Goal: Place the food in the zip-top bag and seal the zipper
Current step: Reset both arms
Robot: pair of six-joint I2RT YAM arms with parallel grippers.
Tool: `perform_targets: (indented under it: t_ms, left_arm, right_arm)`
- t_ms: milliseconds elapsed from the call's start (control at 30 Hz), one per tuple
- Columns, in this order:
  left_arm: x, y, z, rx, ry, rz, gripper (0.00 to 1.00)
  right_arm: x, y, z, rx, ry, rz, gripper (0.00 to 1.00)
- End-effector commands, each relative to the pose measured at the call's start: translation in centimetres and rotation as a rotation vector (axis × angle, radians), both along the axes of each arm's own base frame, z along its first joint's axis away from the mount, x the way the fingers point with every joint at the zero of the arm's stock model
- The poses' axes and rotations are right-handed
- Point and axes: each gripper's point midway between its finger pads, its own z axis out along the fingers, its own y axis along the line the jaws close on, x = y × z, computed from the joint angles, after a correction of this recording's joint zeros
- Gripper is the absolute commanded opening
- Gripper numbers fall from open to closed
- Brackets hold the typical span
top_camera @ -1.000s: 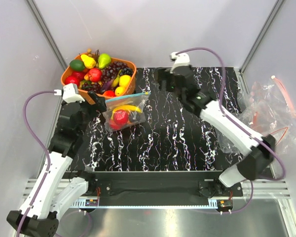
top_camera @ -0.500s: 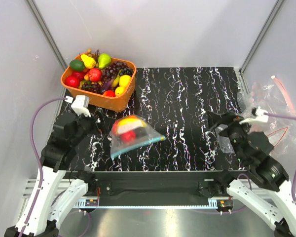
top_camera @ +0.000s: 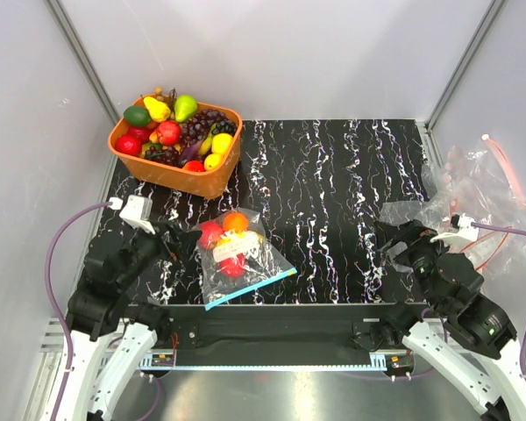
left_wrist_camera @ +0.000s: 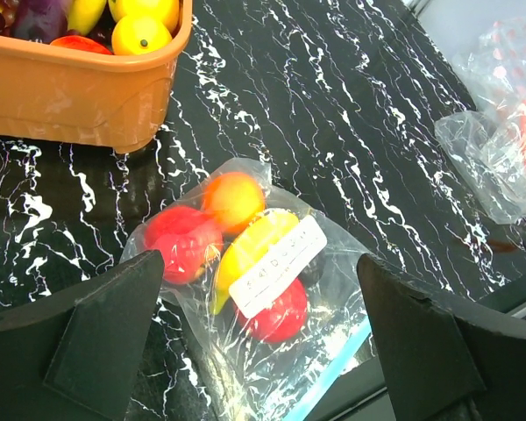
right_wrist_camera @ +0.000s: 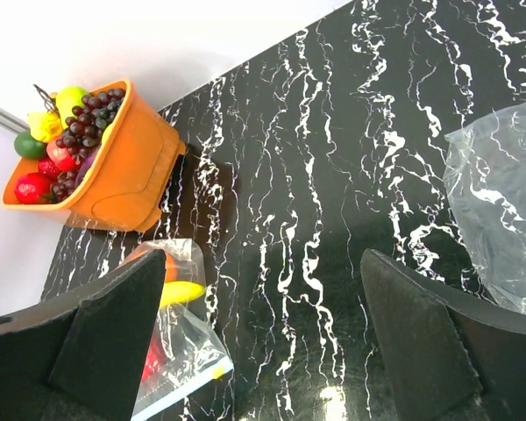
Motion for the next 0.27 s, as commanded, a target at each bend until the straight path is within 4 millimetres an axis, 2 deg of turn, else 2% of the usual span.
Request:
perform_targets:
  t_ms: [0, 233]
  left_arm:
    - [-0.13, -0.61, 1.14, -0.012, -0.061, -0.042, 0.99]
    - [0.08, -0.46, 0.76, -0.020, -0.044, -0.023, 0.99]
  right_arm:
    - [0.24, -0.53, -0.01, 0.026, -0.009, -0.043, 1.00]
    - [0.60, 0.30, -0.70, 0.020, 0.032, -0.024, 1.00]
